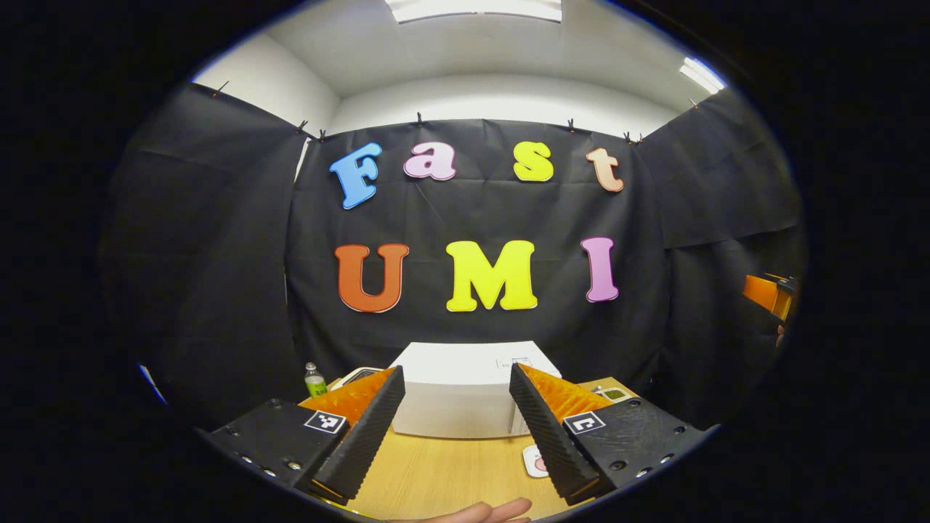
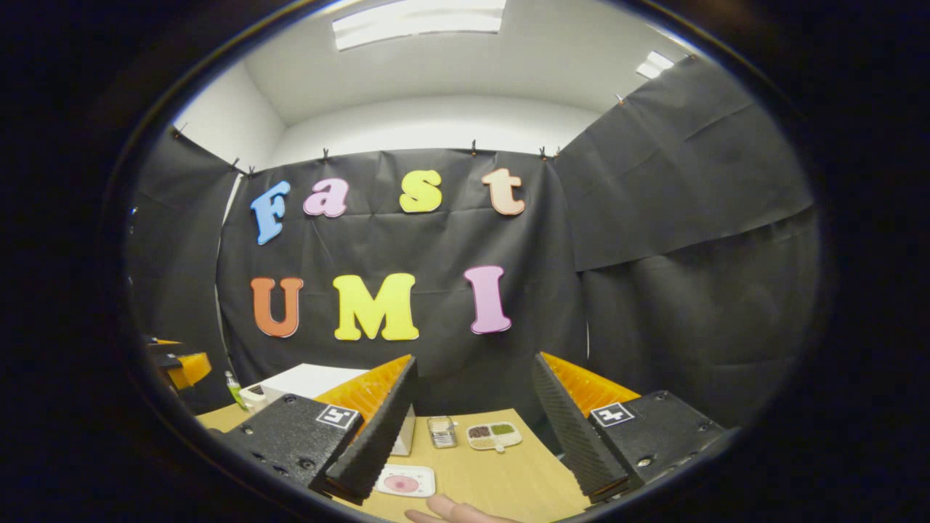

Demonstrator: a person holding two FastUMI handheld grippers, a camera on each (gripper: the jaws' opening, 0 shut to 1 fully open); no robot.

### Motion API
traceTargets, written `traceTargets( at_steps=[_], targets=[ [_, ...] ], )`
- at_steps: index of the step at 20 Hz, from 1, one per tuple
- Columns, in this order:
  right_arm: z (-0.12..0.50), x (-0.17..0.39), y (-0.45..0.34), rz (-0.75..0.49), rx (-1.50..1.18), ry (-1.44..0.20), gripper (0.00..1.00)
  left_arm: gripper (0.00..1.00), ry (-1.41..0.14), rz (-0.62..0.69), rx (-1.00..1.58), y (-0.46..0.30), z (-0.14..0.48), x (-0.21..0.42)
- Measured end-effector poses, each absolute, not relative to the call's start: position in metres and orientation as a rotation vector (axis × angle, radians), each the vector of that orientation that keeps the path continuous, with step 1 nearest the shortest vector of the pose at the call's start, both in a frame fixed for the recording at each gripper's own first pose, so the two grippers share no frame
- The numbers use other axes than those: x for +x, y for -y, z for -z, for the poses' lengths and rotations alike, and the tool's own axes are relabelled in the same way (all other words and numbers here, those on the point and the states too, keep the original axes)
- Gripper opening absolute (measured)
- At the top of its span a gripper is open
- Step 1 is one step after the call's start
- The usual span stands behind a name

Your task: Open the microwave oven with the left hand, put the food in, and close the microwave oven.

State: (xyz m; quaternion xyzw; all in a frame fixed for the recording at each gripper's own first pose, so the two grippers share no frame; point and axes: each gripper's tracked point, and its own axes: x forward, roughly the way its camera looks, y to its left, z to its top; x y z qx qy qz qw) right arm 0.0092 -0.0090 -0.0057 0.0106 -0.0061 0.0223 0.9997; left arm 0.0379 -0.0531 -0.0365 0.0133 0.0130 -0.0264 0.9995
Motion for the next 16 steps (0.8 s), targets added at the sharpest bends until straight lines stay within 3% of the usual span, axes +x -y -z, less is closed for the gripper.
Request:
traceTargets(
  at_steps=[1,2,3,4,6,9,10,11,12,13,14,16],
  targets=[
    [0.005,0.012,0.01,-0.053,0.024,0.015,0.92,0.93,-0.012,0.057,0.032,0.058,0.038,0.047],
    [0.006,0.015,0.011,-0.062,0.025,0.013,1.0,0.93,0.001,0.062,0.035,0.063,0.04,0.056],
    [0.007,0.017,0.012,-0.071,0.029,0.012,1.0,0.93,0.009,0.077,0.037,0.072,0.046,0.067],
    [0.006,0.02,0.014,-0.079,0.035,0.012,0.92,0.93,-0.002,0.092,0.031,0.081,0.056,0.078],
    [0.003,0.024,0.021,-0.083,0.042,0.018,0.92,0.93,-0.046,0.12,0.005,0.099,0.084,0.102],
    [0.002,0.03,0.037,-0.065,0.05,0.031,0.92,0.93,-0.087,0.127,0.011,0.114,0.12,0.14],
    [0.002,0.033,0.04,-0.063,0.052,0.037,1.0,0.93,-0.098,0.14,0.014,0.122,0.135,0.152],
    [0.007,0.036,0.044,-0.063,0.044,0.033,1.0,0.93,-0.107,0.153,0.009,0.13,0.146,0.162],
    [0.011,0.039,0.048,-0.061,0.043,0.027,0.92,0.93,-0.122,0.159,0.005,0.135,0.159,0.173],
    [0.016,0.042,0.05,-0.061,0.042,0.016,1.0,0.93,-0.142,0.168,-0.006,0.141,0.173,0.182],
    [0.021,0.045,0.055,-0.055,0.036,0.004,0.92,0.93,-0.158,0.171,-0.019,0.147,0.186,0.19],
    [0.031,0.052,0.066,-0.033,0.022,-0.024,0.92,0.93,-0.18,0.18,-0.029,0.156,0.21,0.205]
  ],
)
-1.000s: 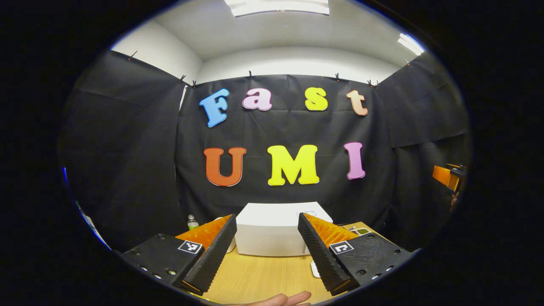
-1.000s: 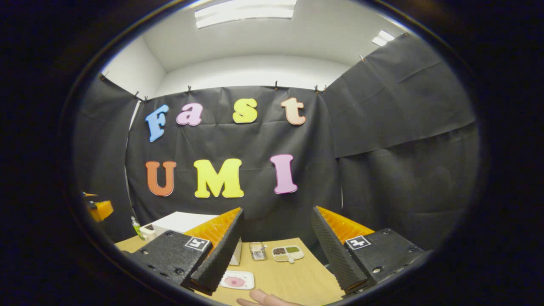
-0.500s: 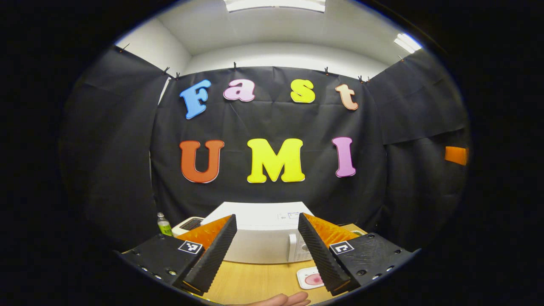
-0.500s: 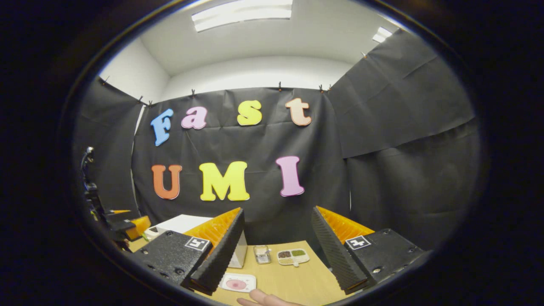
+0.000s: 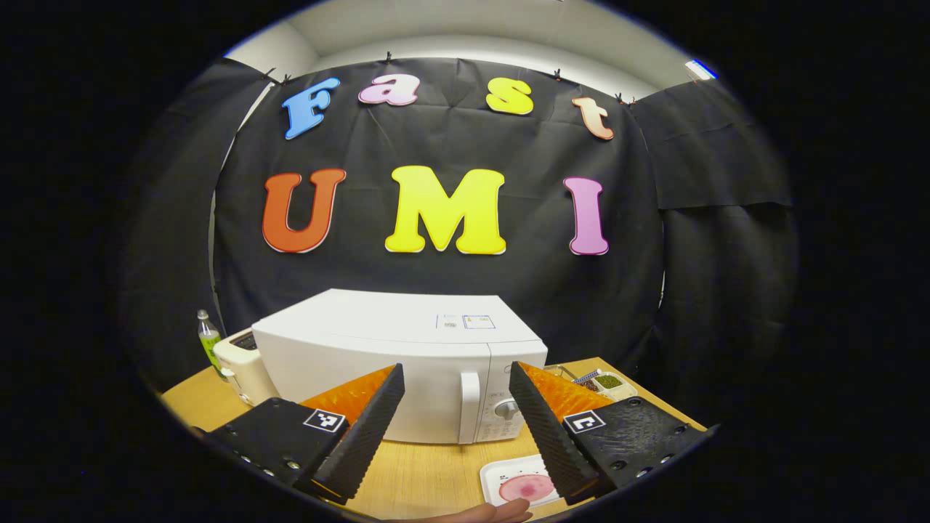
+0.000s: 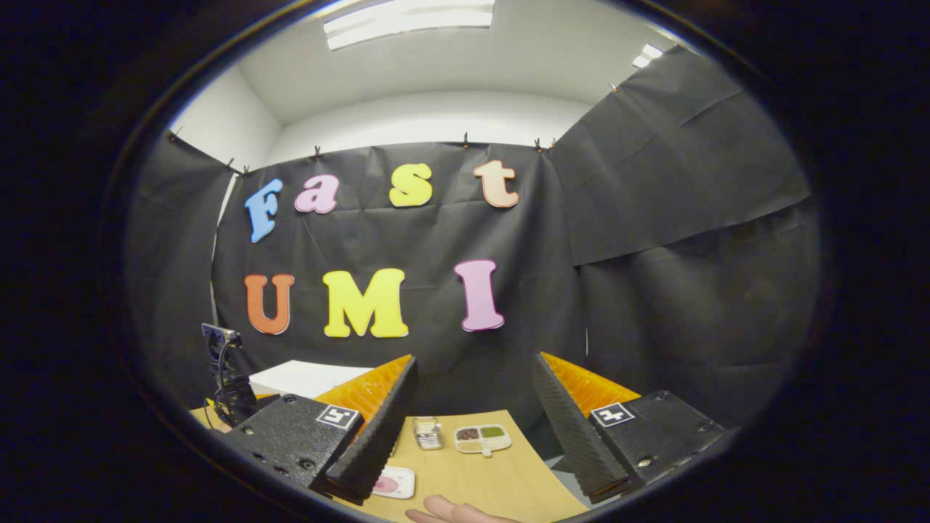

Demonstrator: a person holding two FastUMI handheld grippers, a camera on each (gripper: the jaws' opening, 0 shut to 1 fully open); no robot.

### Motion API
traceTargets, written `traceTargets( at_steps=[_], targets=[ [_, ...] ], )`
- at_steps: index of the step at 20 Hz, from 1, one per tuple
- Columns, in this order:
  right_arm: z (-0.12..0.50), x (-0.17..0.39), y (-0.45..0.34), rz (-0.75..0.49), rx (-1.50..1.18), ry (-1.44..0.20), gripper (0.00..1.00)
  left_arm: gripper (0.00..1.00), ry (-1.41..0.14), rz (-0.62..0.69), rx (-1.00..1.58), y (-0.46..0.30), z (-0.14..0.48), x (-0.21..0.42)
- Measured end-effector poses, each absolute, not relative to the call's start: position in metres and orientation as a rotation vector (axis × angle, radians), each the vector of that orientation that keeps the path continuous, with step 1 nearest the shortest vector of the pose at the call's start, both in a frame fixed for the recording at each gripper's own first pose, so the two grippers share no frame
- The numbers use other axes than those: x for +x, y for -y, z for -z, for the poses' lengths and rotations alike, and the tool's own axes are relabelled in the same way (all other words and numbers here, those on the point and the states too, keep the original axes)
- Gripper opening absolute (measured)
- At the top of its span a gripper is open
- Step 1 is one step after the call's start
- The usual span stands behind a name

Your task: Open the microwave oven with the left hand, put the food in, and close the microwave oven.

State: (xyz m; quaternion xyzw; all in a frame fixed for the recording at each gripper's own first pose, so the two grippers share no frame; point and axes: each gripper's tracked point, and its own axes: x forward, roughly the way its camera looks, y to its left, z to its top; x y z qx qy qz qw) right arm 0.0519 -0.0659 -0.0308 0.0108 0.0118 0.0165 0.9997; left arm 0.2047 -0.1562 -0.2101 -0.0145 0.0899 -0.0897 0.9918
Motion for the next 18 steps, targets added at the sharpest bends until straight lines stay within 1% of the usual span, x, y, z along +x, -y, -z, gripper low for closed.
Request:
traceTargets(
  at_steps=[1,3,4,7,9,13,14,15,16,17,18],
  targets=[
    [0.036,0.055,0.066,-0.035,0.014,-0.042,1.0,0.93,-0.184,0.18,-0.018,0.162,0.222,0.211],
    [0.045,0.059,0.068,-0.039,-0.003,-0.084,1.0,0.93,-0.211,0.192,0.014,0.171,0.25,0.221],
    [0.047,0.06,0.069,-0.039,-0.026,-0.098,0.92,0.93,-0.228,0.19,0.023,0.174,0.261,0.226],
    [0.041,0.06,0.076,-0.014,-0.072,-0.076,0.92,0.93,-0.248,0.172,0.002,0.179,0.287,0.243],
    [0.039,0.055,0.074,-0.021,-0.063,-0.068,0.92,0.93,-0.279,0.147,-0.006,0.178,0.308,0.252],
    [0.04,0.045,0.075,-0.032,-0.059,-0.053,0.92,0.92,-0.273,0.15,0.016,0.18,0.322,0.266],
    [0.04,0.044,0.077,-0.031,-0.062,-0.051,0.92,0.8,-0.268,0.156,-0.004,0.182,0.323,0.267],
    [0.041,0.043,0.078,-0.033,-0.068,-0.051,0.92,0.8,-0.265,0.157,-0.025,0.182,0.323,0.269],
    [0.041,0.042,0.078,-0.035,-0.074,-0.049,0.92,0.92,-0.262,0.163,-0.039,0.183,0.324,0.271],
    [0.04,0.041,0.079,-0.033,-0.076,-0.044,0.92,0.9,-0.26,0.144,-0.044,0.179,0.326,0.276],
    [0.04,0.042,0.081,-0.029,-0.078,-0.042,0.92,0.59,-0.282,0.112,-0.019,0.171,0.335,0.277]
  ],
)
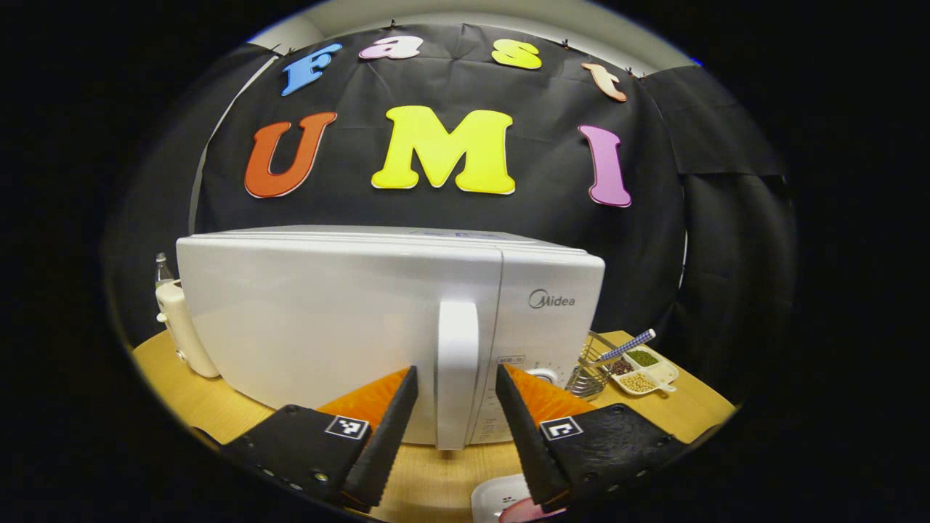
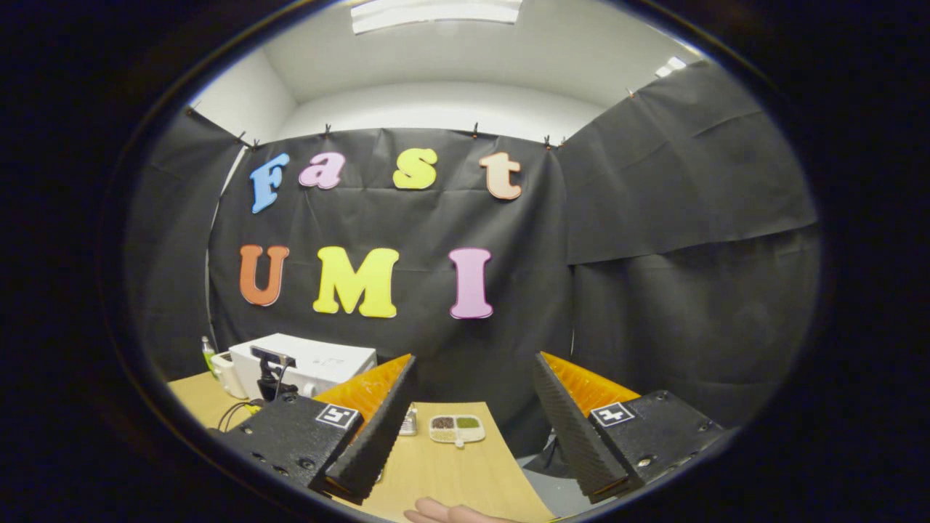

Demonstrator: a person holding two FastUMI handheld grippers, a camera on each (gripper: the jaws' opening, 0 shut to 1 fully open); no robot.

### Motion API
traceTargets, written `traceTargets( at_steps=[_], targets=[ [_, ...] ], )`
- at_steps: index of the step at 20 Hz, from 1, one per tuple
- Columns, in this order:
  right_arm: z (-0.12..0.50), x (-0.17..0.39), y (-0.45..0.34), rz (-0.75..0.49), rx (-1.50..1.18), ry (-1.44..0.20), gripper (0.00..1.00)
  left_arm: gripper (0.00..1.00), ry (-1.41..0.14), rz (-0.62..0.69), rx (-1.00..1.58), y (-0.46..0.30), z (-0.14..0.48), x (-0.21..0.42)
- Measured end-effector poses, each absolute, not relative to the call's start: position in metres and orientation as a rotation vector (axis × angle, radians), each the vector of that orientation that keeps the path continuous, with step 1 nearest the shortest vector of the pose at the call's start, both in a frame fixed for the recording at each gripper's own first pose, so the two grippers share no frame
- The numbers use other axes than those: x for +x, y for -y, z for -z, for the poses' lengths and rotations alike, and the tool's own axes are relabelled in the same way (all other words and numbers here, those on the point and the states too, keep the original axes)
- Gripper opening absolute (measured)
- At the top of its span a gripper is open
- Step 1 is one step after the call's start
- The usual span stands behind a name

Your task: Open the microwave oven with the left hand, put the food in, and close the microwave oven.

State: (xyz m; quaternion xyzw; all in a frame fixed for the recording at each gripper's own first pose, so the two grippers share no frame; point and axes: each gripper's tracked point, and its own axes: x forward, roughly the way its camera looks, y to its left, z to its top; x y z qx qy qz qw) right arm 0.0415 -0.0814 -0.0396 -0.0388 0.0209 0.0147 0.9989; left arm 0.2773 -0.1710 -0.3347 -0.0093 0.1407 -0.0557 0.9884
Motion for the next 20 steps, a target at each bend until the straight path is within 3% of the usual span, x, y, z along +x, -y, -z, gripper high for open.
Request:
traceTargets(
  at_steps=[2,3,5,6,9,11,16,17,18,20],
  targets=[
    [0.045,0.043,0.083,-0.024,-0.087,-0.053,0.92,0.42,-0.266,0.119,-0.001,0.173,0.334,0.277],
    [0.048,0.042,0.083,-0.025,-0.09,-0.059,0.92,0.49,-0.27,0.117,0.004,0.172,0.336,0.277],
    [0.052,0.042,0.081,-0.029,-0.089,-0.074,0.92,0.43,-0.278,0.136,0.001,0.179,0.34,0.276],
    [0.054,0.042,0.081,-0.03,-0.085,-0.079,0.92,0.24,-0.274,0.131,0.01,0.18,0.341,0.276],
    [0.056,0.041,0.076,-0.045,-0.08,-0.096,0.92,0.34,-0.274,0.139,0.042,0.178,0.346,0.272],
    [0.059,0.039,0.07,-0.063,-0.08,-0.111,0.92,0.17,-0.288,0.152,0.018,0.18,0.349,0.269],
    [0.06,0.036,0.066,-0.076,-0.084,-0.123,0.92,0.17,-0.284,0.155,-0.009,0.176,0.343,0.246],
    [0.061,0.035,0.065,-0.075,-0.085,-0.12,1.0,0.16,-0.268,0.151,0.009,0.172,0.342,0.234],
    [0.06,0.033,0.063,-0.075,-0.085,-0.116,0.92,0.17,-0.234,0.148,0.016,0.167,0.339,0.226],
    [0.058,0.03,0.057,-0.078,-0.083,-0.097,0.92,0.16,-0.206,0.156,0.02,0.16,0.338,0.207]
  ],
)
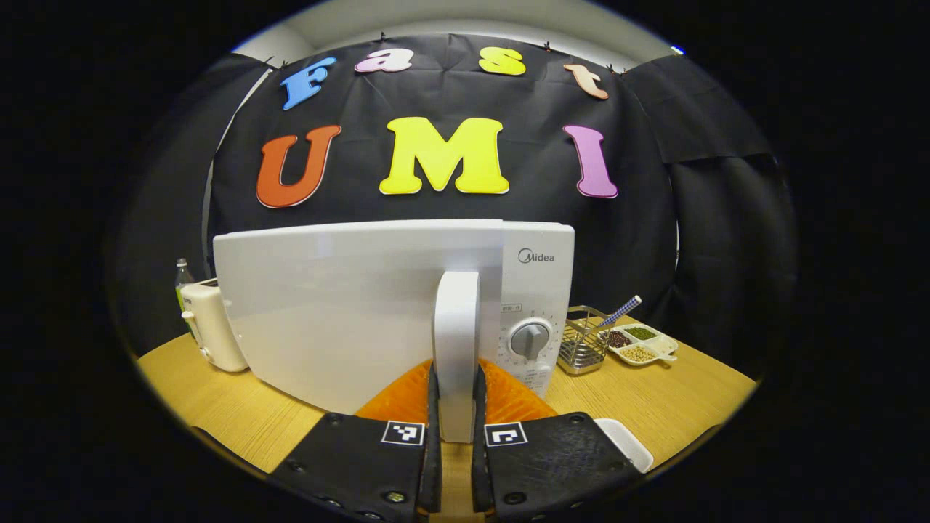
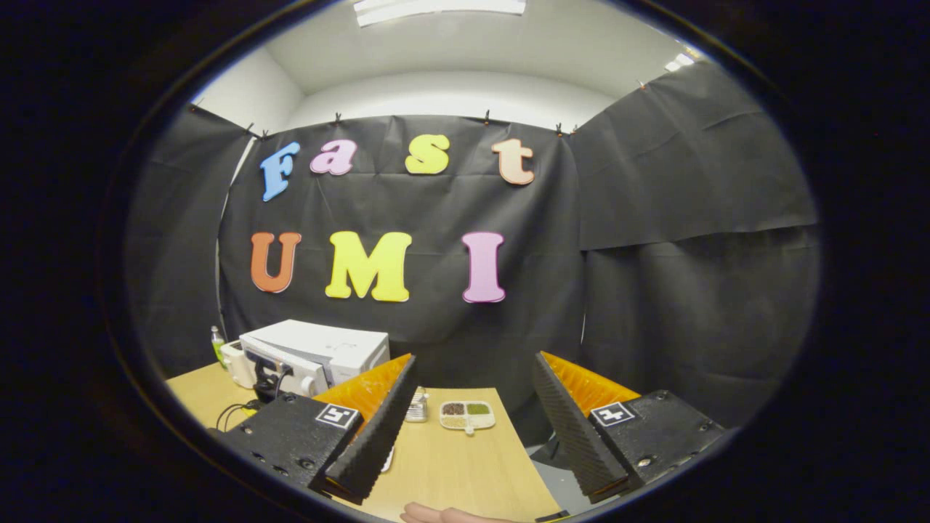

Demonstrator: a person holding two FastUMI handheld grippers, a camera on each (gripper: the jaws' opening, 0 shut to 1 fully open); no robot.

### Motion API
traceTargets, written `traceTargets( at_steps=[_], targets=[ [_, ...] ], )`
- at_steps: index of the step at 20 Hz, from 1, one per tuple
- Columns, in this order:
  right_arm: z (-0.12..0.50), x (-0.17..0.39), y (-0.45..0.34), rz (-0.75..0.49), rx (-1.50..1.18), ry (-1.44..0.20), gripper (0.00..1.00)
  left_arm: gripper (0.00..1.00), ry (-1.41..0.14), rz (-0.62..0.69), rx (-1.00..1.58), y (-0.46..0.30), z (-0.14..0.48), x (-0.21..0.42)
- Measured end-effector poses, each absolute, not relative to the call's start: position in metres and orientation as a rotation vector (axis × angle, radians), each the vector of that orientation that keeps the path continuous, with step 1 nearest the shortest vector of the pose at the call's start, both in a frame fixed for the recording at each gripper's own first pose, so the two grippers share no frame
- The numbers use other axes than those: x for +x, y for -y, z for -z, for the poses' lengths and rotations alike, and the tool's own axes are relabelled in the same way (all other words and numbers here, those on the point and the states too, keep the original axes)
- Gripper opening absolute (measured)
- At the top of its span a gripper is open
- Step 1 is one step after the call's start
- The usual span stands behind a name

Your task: Open the microwave oven with the left hand, put the food in, and close the microwave oven.

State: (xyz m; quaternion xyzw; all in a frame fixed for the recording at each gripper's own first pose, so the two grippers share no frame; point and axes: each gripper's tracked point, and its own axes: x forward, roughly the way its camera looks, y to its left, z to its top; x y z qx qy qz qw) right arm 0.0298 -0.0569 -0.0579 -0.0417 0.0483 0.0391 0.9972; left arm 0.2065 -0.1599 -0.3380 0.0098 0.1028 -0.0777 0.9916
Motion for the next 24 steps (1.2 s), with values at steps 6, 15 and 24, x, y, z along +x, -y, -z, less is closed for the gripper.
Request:
traceTargets(
  at_steps=[6,15,24],
  targets=[
    [0.063,0.017,0.025,-0.107,-0.079,-0.074,0.92,0.17,-0.24,0.203,-0.015,0.132,0.335,0.157],
    [0.067,0.0,0.0,-0.142,-0.089,-0.076,0.92,0.17,-0.22,0.195,-0.005,0.052,0.326,0.083],
    [0.07,-0.021,-0.033,-0.197,-0.112,-0.07,0.92,0.96,-0.183,-0.006,-0.004,-0.084,0.303,-0.006]
  ],
)
